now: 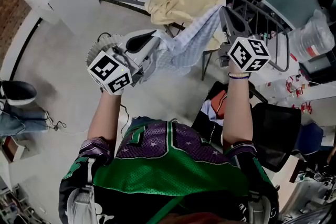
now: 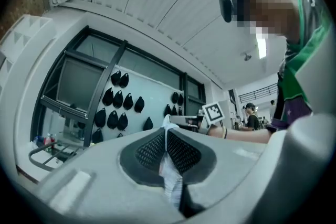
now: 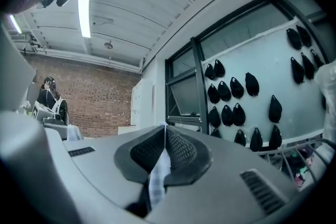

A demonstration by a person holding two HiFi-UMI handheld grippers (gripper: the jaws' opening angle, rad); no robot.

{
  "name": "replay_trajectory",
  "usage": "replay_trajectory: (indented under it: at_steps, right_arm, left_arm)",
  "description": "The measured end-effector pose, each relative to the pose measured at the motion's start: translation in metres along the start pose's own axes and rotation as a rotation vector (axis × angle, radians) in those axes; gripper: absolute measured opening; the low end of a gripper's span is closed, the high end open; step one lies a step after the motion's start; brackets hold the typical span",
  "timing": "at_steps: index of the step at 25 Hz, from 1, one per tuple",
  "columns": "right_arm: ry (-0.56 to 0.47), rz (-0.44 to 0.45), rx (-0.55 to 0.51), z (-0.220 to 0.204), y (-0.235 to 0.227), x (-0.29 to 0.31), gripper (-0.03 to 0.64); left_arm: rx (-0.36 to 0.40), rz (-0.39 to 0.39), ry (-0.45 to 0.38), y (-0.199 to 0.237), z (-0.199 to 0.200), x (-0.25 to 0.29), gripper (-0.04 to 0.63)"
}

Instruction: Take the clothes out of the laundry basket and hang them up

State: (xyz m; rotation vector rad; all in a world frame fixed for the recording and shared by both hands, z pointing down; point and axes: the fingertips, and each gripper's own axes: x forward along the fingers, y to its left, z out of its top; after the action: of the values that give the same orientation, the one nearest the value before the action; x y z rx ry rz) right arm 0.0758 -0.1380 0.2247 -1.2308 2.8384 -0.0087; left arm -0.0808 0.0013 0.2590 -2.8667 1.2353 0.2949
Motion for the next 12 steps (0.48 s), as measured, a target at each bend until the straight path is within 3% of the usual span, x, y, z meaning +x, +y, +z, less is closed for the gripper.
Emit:
replay_trajectory:
  at_steps: [8, 12]
  right_arm:
    - [0.048, 0.024, 0.022, -0.040, -0.036, -0.025, 0.011]
    - [0.112, -0.003, -0.029, -0.063, -0.053, -0.040, 0.012]
  left_arm:
    - [-0.087, -0.030, -0.093, -0.035, 0.035, 0.052, 0.021]
    - [-0.163, -0.043, -0.156, -0.039, 0.052, 0.074, 0.021]
